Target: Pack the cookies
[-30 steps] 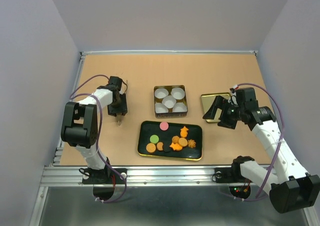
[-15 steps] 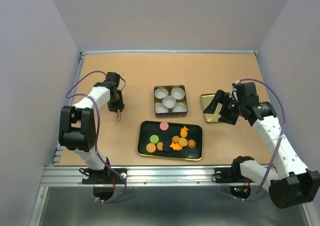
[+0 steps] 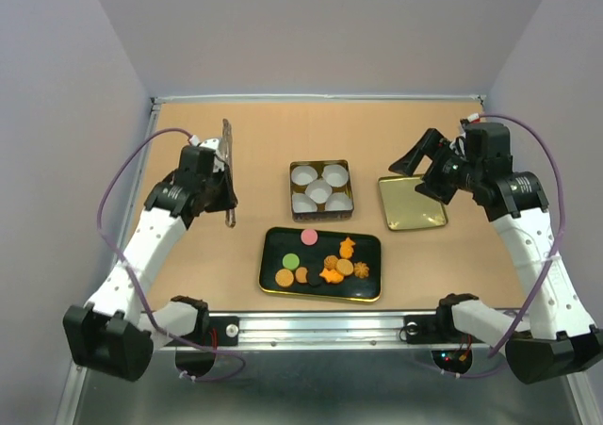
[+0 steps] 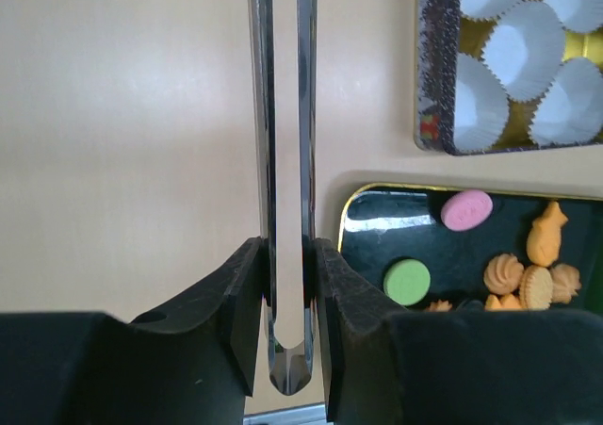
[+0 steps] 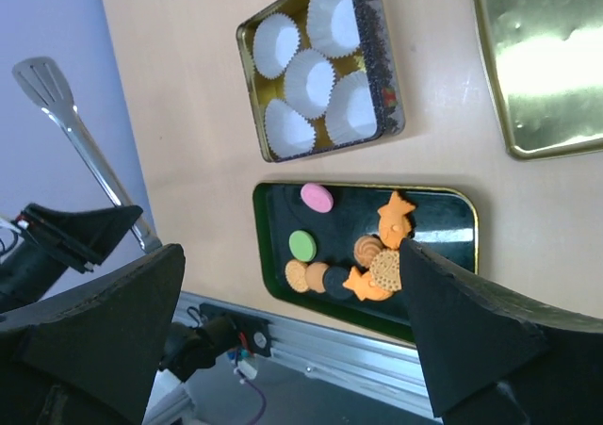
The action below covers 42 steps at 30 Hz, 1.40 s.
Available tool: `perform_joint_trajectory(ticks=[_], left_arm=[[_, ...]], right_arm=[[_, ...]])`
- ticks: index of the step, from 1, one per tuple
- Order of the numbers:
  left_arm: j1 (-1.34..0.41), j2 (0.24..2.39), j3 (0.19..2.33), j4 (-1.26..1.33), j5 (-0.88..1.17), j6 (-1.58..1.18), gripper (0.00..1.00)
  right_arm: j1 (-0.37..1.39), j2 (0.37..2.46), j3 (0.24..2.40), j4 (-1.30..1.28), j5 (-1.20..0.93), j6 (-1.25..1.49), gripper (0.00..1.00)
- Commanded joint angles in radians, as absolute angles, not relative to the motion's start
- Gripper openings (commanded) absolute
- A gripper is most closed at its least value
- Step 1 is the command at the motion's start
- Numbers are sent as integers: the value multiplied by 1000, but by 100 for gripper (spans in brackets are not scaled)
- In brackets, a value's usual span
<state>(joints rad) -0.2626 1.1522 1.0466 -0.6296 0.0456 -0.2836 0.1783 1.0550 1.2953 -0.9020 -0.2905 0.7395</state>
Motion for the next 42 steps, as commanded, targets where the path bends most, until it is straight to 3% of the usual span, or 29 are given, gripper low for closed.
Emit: perform_joint_trajectory(ticks=[1,11,20,27,30,34,37,42], left_arm=[[-273,922,950,-656,78,-388,0],[-356,873,1015,-773,284,-319,0],[-658,1035,1144,-845,273,-399,0],[-851,1069,1184,-1121,94,-561,0],[-864,1005,1143,-1120,141,-632,0],[-902,970,1082,-1118,156,-692,0],[-943,960,1049,-1117,167,-695,10],[-1008,995,1023,-1118,183,-687,15]], right_arm=[[186,1100,1295,-776,-411,755,100],[314,1241,1351,-588,-558,742,100],[499,1304,1390,-456,-529,787,100],[499,1189,1316,-520,-416,724,100],[497,1129,1269,-598,-275,738,100],[499,1056,1180,-630,-242,756,100],[499,1016,1115,-649,-242,762,100],[499,965,1052,-669,-221,779,100]])
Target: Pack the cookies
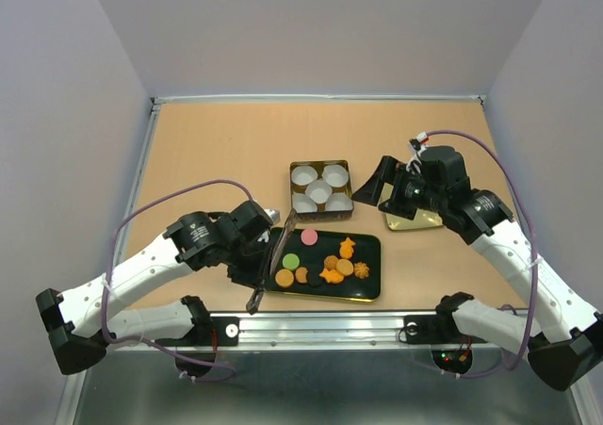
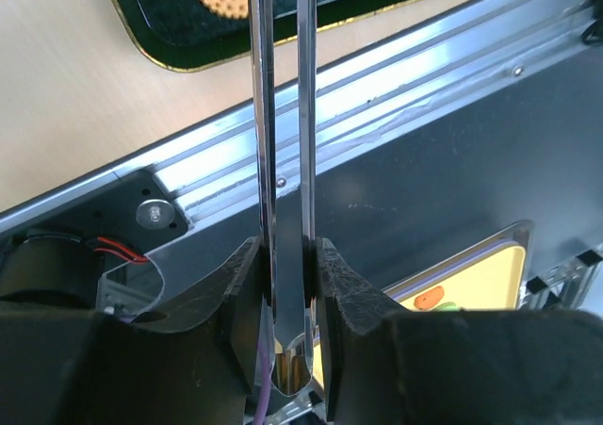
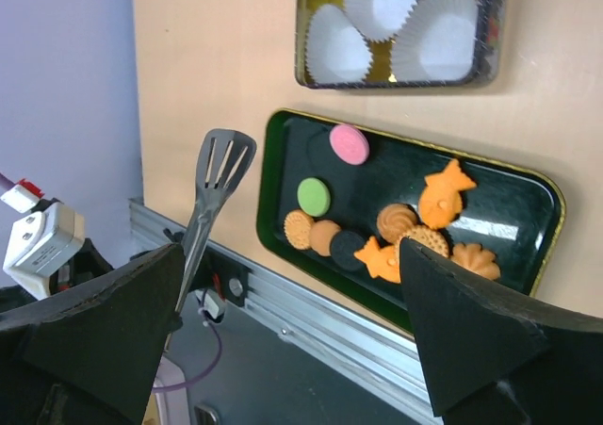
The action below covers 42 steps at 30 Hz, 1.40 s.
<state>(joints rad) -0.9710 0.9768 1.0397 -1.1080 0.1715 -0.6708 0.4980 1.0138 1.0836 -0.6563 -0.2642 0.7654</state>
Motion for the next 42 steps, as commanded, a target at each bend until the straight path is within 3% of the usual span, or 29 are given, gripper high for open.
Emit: perform_joint_trajectory(ticks=[1,4,13,23,42], left_arm=[[-1018,1006,1019,-1118,178,-686,15],[-1052,1052,1015,-1117,163,-686,15],[-1077,1095,1020,-1111,110,-696,35],[-1104,1126,1012,-1058,126,-709,45],[-1137,1153,974,-1031,91,-752,48]], right_arm=[[499,957,1048,-676,-212,782,100],[497,936,1037,-686,-196,792,100],[497,900,1006,-718,-179,802,100],[499,908,1002,-744,-181,765,100],[499,922,988,-767,-173,735,100]])
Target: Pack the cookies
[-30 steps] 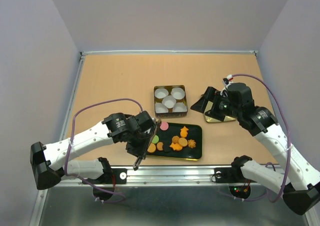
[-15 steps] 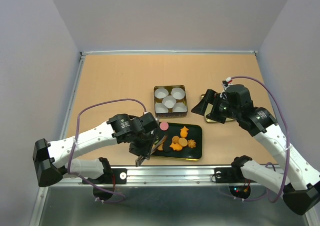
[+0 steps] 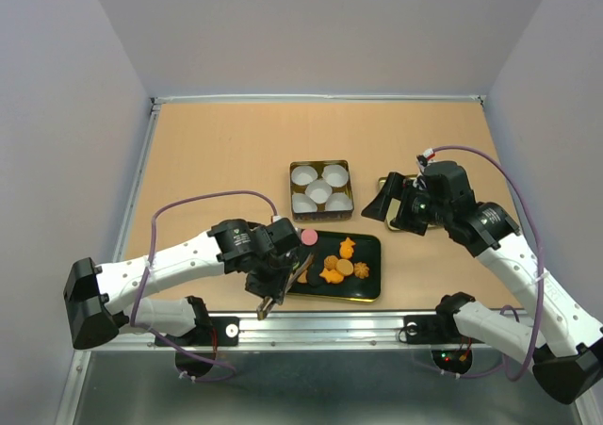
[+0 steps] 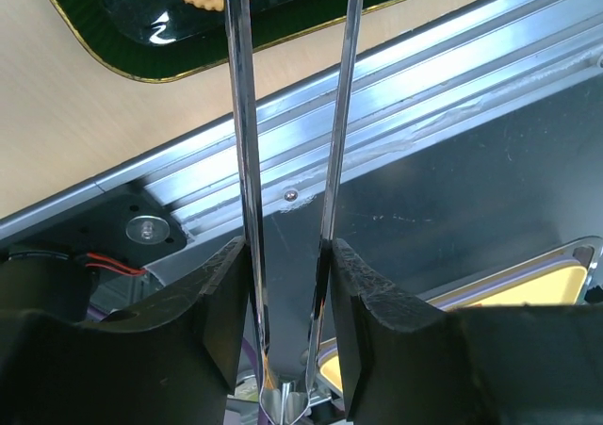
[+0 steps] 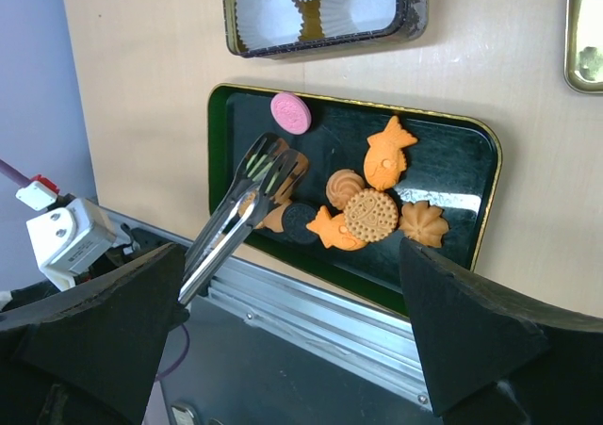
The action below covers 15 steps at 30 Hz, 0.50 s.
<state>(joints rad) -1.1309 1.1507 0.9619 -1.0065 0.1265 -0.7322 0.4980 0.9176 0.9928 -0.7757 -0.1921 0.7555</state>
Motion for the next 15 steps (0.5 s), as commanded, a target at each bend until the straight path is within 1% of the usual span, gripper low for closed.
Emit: perform_joint_trajectory(ticks=[1,7,15], left_arm=[[-1137,1157,982,-1040,63,-755,48],[-1138,1198,1009,-1083,9,-767,49],[-1158,1233,1040,-1039,28,-742,53]], right_arm=[[497,925,986,-767,-172,735,100],[497,925,983,-767,-169,736,100],[497,927,985,-769,-167,729,100]])
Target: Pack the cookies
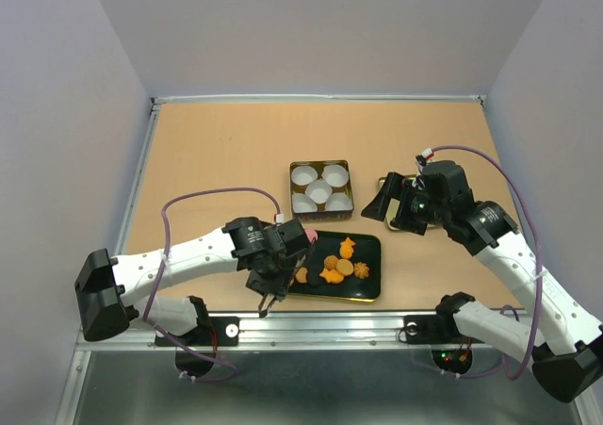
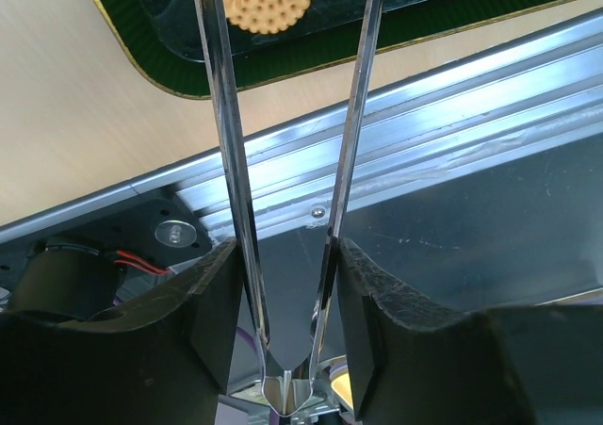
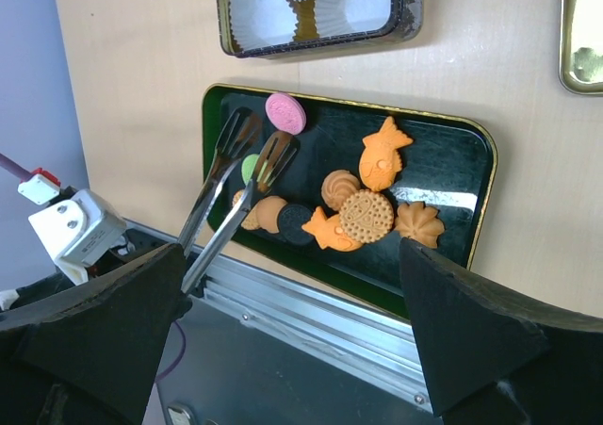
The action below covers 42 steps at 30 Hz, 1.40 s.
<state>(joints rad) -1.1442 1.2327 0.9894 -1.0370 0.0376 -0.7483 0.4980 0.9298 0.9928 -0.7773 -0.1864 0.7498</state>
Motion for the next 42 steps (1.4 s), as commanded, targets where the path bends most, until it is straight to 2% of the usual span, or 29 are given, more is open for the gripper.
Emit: perform_joint_trajectory(ticks=[1,24,32,42], left_arm=[[-1161,1235,1042,-1032,34,-736,53],[-1190,1417,1132,-1080,-60,-752,52],[-1219,1479,1187,-1085,-71,-739,43],[-1229,1486,1212,-1120,-95,-762,38]], right_arm=[[499,927,985,-769,-167,729,100],[499,905,969,-782,-163,723,100],[499,907,966,-785,-160,718,100],[499,903,962,-787,-153,715,100]])
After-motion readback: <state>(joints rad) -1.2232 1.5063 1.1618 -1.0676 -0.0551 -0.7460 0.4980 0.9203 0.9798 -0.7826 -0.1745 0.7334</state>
